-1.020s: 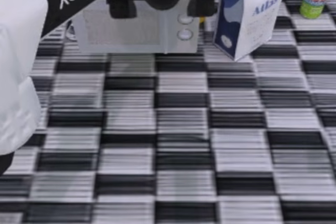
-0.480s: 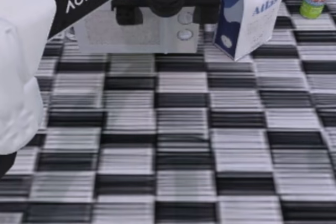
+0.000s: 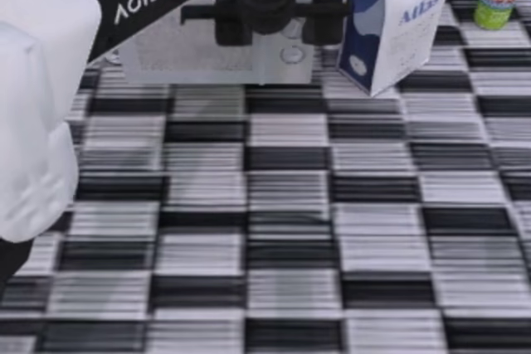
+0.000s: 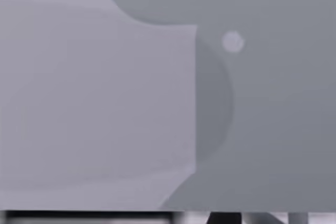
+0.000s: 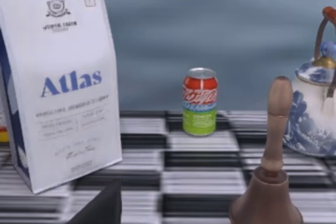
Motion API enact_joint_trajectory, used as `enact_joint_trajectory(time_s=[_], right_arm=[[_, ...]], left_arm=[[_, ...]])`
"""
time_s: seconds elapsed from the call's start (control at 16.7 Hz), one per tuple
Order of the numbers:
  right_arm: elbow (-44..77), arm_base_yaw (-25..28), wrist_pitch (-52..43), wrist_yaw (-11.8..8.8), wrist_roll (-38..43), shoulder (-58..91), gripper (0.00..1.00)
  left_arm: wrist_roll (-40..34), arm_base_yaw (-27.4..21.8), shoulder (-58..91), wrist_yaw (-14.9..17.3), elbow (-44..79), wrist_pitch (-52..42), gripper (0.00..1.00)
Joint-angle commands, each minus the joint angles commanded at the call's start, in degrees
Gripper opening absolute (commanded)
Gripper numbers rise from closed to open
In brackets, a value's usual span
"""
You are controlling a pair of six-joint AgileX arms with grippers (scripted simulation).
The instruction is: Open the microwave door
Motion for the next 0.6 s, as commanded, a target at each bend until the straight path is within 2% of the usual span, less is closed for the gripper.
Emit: enact_joint_trajectory(time_s=[0.12, 0.18, 0.6], right_arm=[[0.0, 0.0, 0.0, 0.0, 0.0, 0.0, 1.0], [0.0, 0.0, 0.0, 0.0, 0.0, 0.0, 1.0], [0.0, 0.0, 0.0, 0.0, 0.0, 0.0, 1.0]], left_arm=[[0.0, 0.0, 0.0, 0.0, 0.0, 0.0, 0.02], [0.0, 0.0, 0.0, 0.0, 0.0, 0.0, 0.0], [0.0, 0.0, 0.0, 0.0, 0.0, 0.0, 0.0]])
